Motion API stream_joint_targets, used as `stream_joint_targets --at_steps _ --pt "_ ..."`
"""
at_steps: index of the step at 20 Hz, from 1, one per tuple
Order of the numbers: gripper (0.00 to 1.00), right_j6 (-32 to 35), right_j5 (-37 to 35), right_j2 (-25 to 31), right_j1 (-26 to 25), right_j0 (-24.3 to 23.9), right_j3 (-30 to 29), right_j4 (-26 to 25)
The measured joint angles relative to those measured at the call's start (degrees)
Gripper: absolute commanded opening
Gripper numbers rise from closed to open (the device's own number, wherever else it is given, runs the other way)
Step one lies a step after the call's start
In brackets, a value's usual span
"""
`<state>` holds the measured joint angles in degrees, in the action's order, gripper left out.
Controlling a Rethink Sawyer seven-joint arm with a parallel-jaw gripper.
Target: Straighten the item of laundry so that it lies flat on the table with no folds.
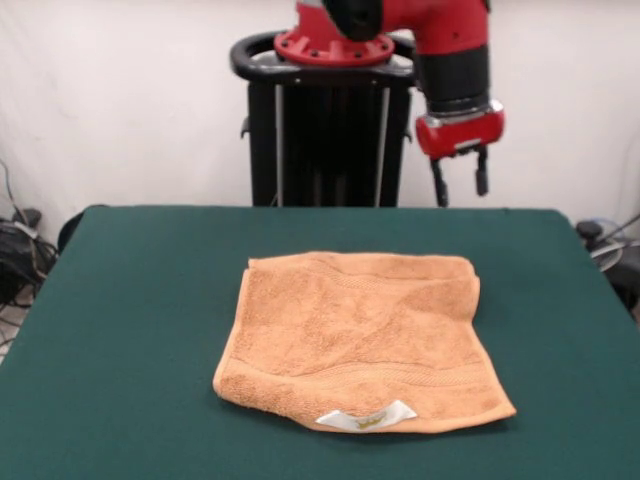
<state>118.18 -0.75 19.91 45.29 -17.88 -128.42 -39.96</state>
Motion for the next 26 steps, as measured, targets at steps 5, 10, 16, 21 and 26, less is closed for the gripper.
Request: stream_joint_targets --at_steps 5,10,16,21,26 --pt "1.0 0.0 0.0 -2.1 -1.0 5.8 1.1 0.7" --pt "1.0 0.0 0.0 -7.2 -0.3 12.0 1.7 3.7" --pt "1.0 0.4 0.0 -17.8 0.0 20.6 1.8 13.1" --pt "1.0 1.1 0.6 -22.8 -0.5 23.4 1.7 19.7" --pt "1.0 1.4 5.3 -26.8 -2.2 24.0 1.2 26.7"
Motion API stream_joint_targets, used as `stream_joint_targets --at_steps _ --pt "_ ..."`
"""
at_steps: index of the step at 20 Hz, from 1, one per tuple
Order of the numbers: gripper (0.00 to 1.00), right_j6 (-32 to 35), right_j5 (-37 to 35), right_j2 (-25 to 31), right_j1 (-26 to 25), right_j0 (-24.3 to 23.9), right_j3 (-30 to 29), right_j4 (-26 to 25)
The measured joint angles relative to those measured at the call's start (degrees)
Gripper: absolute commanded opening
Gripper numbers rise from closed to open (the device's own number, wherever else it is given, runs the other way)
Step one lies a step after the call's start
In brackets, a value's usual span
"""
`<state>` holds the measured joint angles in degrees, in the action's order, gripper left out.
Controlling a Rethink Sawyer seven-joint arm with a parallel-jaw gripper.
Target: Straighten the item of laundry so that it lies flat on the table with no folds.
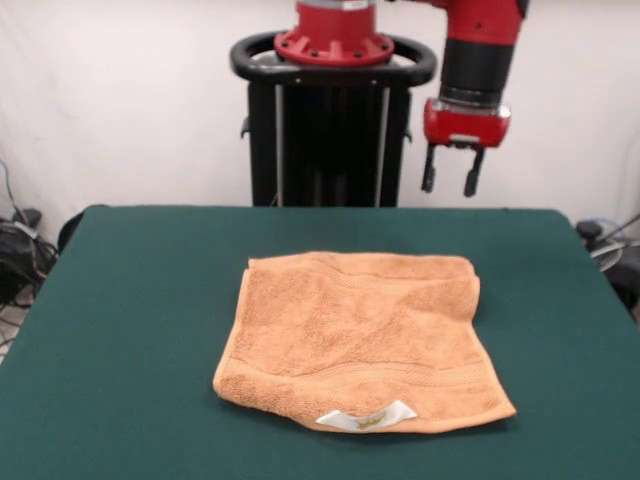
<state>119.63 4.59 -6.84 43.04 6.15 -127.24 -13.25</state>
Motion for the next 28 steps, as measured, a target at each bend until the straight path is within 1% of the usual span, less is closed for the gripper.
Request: stream_joint_targets --at_steps 4,6,12,18,22,28 --pt "1.0 0.0 3.7 -0.8 -1.1 -0.5 -0.1 2.2" --pt "1.0 0.0 4.3 -0.8 -1.2 -0.9 -0.1 2.7" --pt "1.0 0.0 4.8 -0.8 -1.8 -2.5 -0.2 4.3" --pt "1.0 0.0 4.8 -0.9 -3.2 -2.7 -0.2 6.5" --pt "1.0 0.0 4.9 -1.0 -5.5 -2.7 -0.2 8.0" --pt "1.0 0.0 6.2 -0.9 -10.5 -2.7 -0.2 9.4"
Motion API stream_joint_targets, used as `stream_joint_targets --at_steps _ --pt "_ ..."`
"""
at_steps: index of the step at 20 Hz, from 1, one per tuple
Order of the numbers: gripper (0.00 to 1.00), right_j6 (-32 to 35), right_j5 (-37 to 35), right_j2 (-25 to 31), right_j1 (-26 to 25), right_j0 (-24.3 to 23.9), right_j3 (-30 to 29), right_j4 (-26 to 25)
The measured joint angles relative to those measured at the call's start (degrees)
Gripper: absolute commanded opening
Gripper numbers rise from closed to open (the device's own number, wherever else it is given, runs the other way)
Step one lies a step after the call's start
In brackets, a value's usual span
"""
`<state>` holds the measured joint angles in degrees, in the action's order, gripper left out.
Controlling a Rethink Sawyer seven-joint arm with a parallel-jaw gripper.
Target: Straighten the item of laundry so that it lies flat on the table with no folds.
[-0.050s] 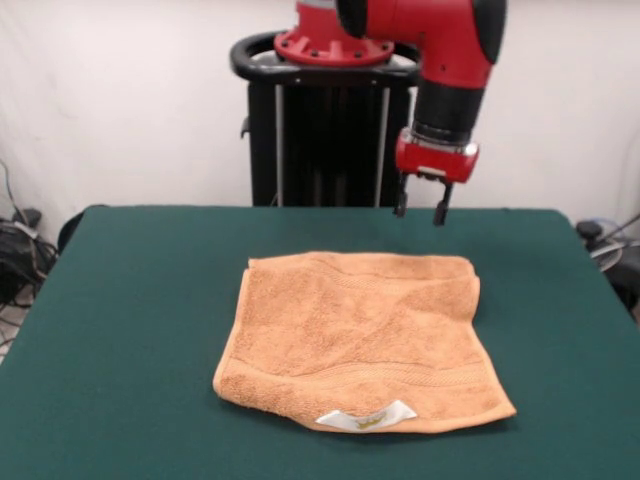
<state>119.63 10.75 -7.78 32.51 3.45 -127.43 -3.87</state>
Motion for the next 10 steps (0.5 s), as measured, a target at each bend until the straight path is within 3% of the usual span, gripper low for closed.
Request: stream_joint_targets --at_steps 10 --pt "1.0 0.0 4.7 1.4 -4.5 -2.0 0.0 -2.1"
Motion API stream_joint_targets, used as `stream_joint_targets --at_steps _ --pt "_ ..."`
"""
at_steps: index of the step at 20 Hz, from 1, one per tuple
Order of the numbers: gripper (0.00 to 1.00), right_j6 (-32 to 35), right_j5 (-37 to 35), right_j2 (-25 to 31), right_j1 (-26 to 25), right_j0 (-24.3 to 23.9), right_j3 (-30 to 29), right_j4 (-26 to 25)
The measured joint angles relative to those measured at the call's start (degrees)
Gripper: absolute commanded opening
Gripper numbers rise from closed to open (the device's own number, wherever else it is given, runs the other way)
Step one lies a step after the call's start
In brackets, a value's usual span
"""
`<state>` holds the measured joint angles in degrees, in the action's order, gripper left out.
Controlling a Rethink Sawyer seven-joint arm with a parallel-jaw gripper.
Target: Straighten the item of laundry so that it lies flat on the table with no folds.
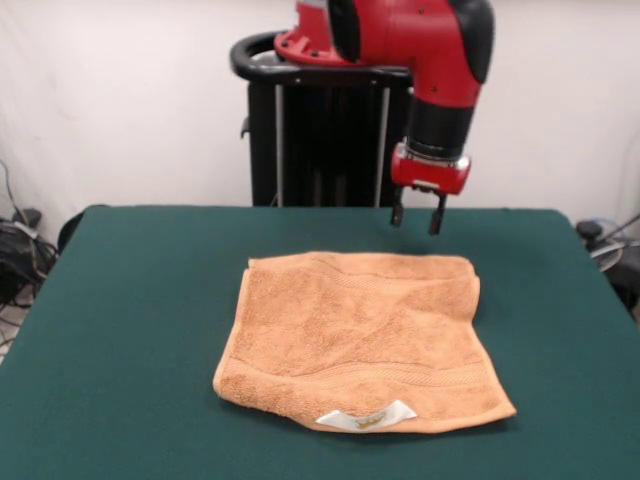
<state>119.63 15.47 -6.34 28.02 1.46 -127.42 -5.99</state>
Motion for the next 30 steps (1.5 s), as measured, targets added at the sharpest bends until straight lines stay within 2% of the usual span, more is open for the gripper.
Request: stream_joint_targets --at_steps 12,18,30 --pt "1.0 0.0 6.4 0.9 0.0 -0.5 0.0 -0.7" --pt "1.0 0.0 8.7 1.2 0.0 -0.3 0.1 -2.8" --pt "1.0 0.0 18.7 2.5 -3.6 -0.3 2.5 -5.2"
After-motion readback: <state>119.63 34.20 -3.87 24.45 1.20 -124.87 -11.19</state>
